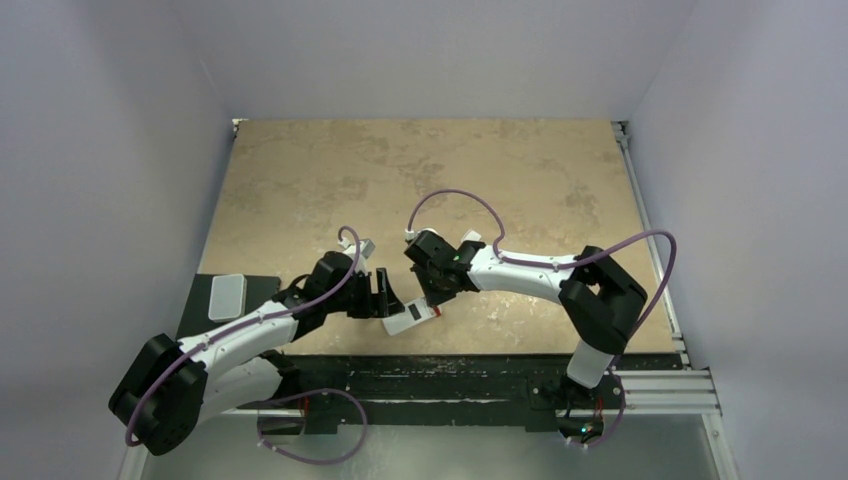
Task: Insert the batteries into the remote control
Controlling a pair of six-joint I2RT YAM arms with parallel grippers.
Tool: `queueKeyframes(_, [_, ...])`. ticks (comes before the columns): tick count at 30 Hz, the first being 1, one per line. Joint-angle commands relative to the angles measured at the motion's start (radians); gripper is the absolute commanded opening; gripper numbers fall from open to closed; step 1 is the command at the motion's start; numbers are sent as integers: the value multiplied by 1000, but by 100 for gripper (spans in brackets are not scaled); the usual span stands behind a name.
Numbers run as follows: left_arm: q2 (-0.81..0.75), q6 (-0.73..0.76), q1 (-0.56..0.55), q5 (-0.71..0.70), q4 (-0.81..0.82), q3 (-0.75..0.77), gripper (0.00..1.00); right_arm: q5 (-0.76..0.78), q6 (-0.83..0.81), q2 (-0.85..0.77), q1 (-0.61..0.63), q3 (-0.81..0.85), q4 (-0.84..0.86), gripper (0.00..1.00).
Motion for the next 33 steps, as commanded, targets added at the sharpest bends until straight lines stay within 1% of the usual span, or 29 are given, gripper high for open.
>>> queueKeyframes(1, [-9, 17, 1, 14, 15, 29, 72, 28, 17, -8, 5, 17, -7, 10])
queueKeyframes(20, [-7, 14, 2, 25, 26, 28, 72, 48, 16, -4, 7, 41, -21, 22])
queueKeyframes(33, [-10, 14, 1, 27, 28, 24, 72, 38, 18, 12, 15, 65, -24, 26])
